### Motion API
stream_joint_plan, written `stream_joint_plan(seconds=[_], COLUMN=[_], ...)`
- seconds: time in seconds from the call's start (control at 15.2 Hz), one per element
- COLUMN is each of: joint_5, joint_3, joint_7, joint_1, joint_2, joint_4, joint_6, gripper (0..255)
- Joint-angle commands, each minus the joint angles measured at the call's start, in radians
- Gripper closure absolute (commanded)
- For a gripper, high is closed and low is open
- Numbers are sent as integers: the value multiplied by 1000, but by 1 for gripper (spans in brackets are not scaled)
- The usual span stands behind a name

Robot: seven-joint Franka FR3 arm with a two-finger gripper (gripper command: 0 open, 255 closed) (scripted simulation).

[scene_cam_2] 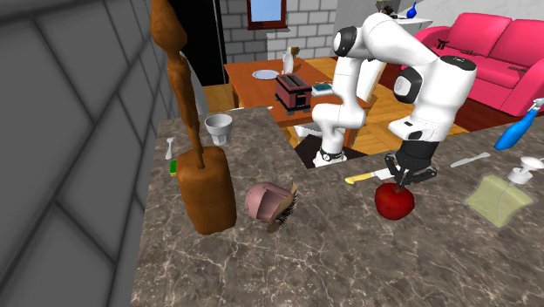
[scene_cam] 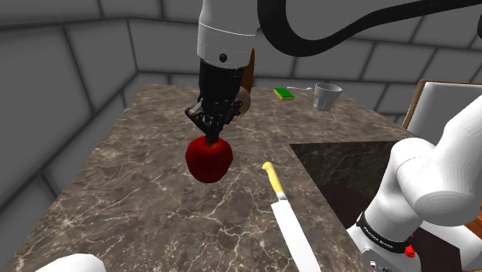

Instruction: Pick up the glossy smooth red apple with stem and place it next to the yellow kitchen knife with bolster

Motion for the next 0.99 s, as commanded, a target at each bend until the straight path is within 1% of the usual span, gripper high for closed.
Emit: stream_joint_plan(seconds=[0.0, 0.07, 0.4, 0.66, 0.92], joint_5=[0, 0, 0, 4, 4], joint_3=[0, 0, 0, -5, -5], joint_7=[0, 0, 0, -3, -3], joint_1=[0, 0, 0, 0, 0], joint_2=[0, 0, 0, -16, -16], joint_4=[0, 0, 0, 112, 112], joint_6=[0, 0, 0, -126, -126], gripper=[255, 0, 0, 0, 0])
